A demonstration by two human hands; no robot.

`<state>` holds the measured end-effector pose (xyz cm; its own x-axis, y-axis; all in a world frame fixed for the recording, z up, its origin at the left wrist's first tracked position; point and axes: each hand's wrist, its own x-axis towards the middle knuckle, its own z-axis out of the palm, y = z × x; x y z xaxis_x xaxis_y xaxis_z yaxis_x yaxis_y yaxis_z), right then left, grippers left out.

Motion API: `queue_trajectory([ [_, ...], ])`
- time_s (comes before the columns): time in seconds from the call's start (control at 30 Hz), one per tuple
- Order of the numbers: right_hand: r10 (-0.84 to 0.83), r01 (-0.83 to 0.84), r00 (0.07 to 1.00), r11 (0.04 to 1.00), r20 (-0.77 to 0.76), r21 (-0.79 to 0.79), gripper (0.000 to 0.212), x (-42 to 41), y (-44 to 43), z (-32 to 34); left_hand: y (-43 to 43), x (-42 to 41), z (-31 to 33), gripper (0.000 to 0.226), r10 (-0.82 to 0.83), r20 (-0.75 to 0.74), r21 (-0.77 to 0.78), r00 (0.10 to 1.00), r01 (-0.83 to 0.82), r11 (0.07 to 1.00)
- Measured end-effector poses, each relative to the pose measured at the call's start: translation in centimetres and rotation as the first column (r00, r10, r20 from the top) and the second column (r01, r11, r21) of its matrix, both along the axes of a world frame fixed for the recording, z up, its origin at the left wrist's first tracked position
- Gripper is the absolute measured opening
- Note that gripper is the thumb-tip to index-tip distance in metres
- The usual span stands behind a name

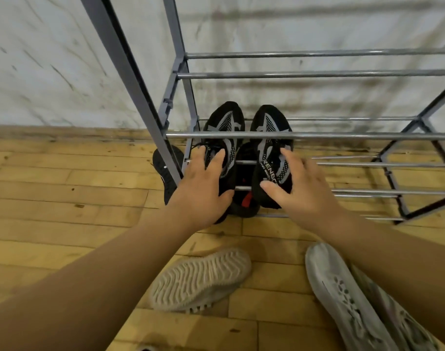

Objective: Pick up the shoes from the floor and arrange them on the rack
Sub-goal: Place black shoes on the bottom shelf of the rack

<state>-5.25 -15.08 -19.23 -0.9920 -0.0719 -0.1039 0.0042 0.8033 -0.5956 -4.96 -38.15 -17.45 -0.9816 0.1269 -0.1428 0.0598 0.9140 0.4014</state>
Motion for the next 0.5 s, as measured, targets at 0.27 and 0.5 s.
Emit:
queue_trajectory([
  [0.27, 0.135, -0.138, 0.99, 0.987, 0.043, 0.077, 0.102, 0.1, 0.1, -0.1, -1.2, 3.6, -0.2, 0.071, 0.074, -0.241, -0.133, 0.968, -0.108, 0.985],
  [0.5, 0.15, -0.148, 0.989, 0.982, -0.005, 0.12, 0.096, 0.1, 0.0, -0.5, -1.9, 3.4, -0.3, 0.066, 0.151, -0.199, -0.185, 0.968, -0.188, 0.965],
])
